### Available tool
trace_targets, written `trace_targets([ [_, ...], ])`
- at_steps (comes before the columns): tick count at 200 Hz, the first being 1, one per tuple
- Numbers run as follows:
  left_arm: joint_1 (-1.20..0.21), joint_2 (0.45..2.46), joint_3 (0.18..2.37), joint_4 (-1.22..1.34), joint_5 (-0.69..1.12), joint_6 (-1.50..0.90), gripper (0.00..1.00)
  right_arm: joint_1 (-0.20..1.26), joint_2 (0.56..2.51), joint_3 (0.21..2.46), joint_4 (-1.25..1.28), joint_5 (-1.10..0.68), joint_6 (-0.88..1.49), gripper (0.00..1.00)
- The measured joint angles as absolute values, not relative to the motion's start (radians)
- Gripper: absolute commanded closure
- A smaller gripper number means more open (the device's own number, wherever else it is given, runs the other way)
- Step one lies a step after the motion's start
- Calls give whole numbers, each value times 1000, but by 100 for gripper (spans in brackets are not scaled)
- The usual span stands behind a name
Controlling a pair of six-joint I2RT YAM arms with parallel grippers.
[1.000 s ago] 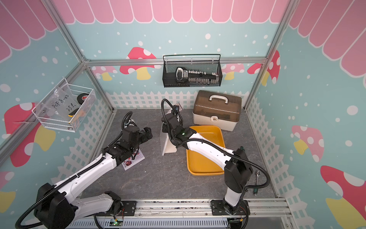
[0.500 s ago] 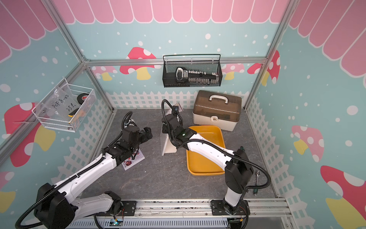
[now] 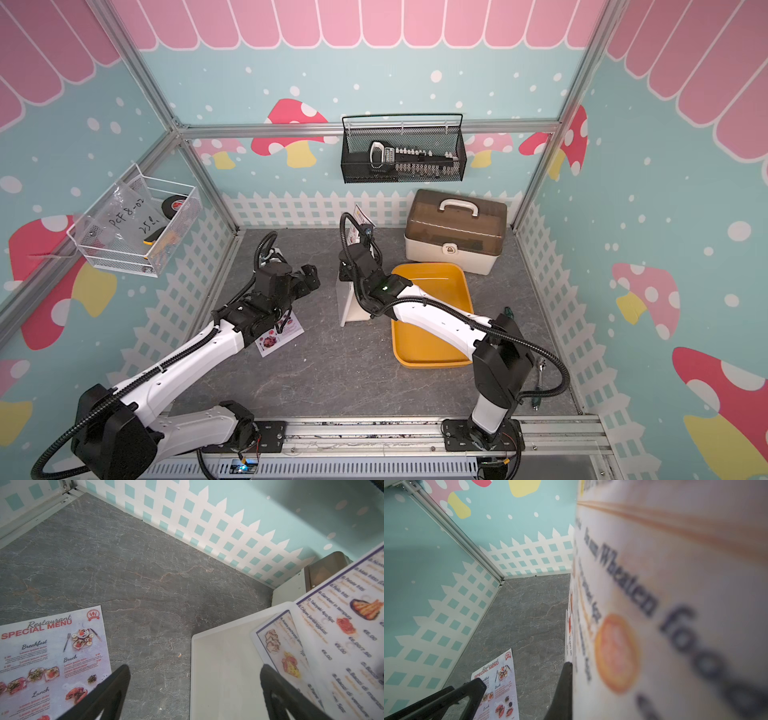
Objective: Replace the menus in the menu holders
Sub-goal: Insert the menu into the menu holder.
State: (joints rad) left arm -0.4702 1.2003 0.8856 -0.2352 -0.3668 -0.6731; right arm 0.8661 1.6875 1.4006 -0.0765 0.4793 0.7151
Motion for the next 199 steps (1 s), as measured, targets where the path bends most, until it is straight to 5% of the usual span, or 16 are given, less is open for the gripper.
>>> trace_targets([
  [199, -459, 1201, 886, -234, -367, -670, 2, 900, 1648, 1307, 2, 507, 688, 90],
])
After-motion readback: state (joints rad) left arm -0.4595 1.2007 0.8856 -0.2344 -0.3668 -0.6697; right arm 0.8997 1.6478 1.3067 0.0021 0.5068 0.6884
